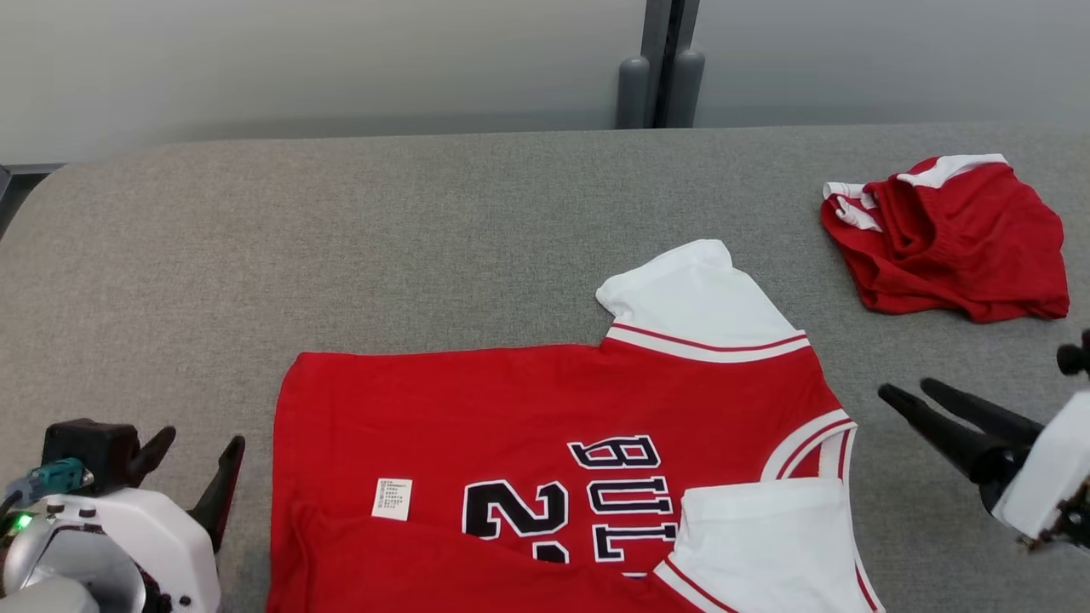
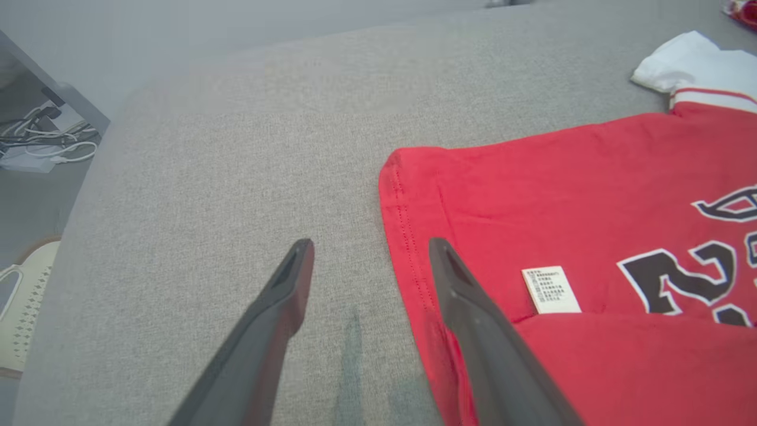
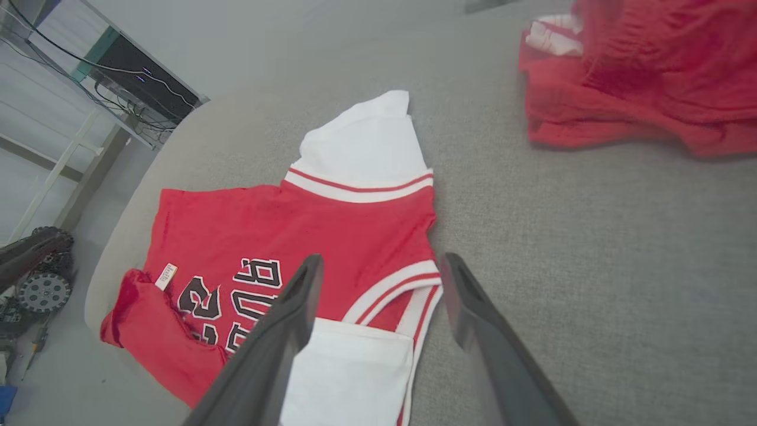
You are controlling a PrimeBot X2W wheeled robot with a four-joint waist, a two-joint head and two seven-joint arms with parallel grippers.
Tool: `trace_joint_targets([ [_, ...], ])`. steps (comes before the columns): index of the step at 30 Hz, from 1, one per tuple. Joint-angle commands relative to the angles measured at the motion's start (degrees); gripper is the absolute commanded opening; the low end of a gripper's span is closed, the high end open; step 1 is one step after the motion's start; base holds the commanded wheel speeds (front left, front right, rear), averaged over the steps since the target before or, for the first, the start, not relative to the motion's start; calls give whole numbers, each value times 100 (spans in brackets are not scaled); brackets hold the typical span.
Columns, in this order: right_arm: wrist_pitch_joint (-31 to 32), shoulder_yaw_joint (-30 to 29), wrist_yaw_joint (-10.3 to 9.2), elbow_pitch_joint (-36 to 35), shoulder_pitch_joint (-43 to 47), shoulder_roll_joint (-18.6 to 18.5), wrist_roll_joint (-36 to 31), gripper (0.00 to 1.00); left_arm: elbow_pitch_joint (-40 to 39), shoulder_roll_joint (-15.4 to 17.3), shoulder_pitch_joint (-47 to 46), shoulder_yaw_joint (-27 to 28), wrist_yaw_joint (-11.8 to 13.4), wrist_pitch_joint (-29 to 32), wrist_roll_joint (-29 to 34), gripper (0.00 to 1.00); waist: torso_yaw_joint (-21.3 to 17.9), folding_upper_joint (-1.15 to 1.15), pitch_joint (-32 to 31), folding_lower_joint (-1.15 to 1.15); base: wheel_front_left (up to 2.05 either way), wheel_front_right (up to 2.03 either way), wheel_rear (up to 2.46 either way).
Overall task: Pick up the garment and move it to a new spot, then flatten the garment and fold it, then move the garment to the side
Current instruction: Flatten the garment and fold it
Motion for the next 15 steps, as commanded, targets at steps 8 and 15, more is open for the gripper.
trace_joint_targets([
  [8,533,-232,4,597,-1215,651,-453,100,608,-732,-464,44,-35,-127,208,100,142,0,397,0,0,0,0],
  [15,1279,-204,4,1451,-2094,1192,-759,100,1389,-1418,-1099,-45,-450,168,276,100,406,0,821,0,0,0,0],
])
